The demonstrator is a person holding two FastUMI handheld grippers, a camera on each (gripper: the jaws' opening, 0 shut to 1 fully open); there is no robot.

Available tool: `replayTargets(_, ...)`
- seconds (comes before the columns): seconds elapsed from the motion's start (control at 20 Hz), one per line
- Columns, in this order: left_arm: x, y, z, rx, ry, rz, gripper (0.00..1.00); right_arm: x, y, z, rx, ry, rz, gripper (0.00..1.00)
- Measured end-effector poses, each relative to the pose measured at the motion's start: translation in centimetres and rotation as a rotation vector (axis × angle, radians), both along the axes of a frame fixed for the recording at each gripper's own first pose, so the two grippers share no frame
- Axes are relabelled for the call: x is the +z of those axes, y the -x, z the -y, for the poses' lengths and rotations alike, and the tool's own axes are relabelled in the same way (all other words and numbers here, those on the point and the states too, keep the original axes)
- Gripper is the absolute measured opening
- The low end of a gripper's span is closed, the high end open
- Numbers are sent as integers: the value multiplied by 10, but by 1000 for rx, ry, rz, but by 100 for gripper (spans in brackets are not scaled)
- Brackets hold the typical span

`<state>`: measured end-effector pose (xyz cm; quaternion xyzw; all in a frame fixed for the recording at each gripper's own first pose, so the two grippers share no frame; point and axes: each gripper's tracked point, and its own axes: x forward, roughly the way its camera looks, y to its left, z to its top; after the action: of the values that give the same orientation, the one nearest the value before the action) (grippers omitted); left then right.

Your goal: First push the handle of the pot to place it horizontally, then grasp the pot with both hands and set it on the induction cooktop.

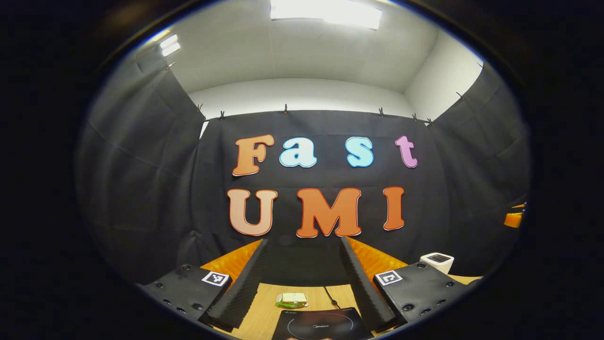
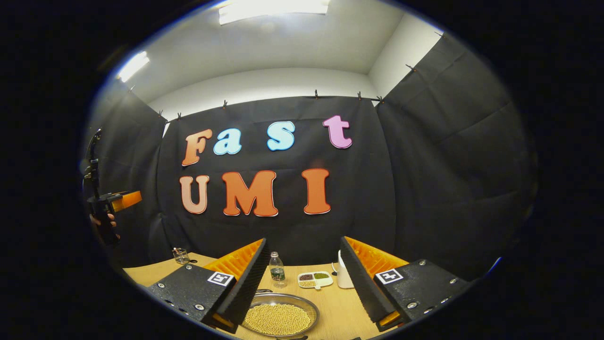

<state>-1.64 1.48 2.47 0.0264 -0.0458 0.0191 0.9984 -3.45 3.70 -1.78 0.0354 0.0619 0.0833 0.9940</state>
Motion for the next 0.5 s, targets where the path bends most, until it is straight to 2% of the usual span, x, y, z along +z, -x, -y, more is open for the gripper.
replayTargets(0.1,-3,-1,-2,0,2,-4,96,-8,2,-3,10,4,-28,89)
replayTargets(0.15,-4,-1,-2,0,5,-6,96,-15,3,-5,15,9,-48,94)
replayTargets(0.35,-10,-2,-8,2,11,-19,96,-48,10,-19,60,16,-161,88)
replayTargets(0.5,-15,-4,-18,18,11,-29,96,-82,17,-31,101,12,-272,75)
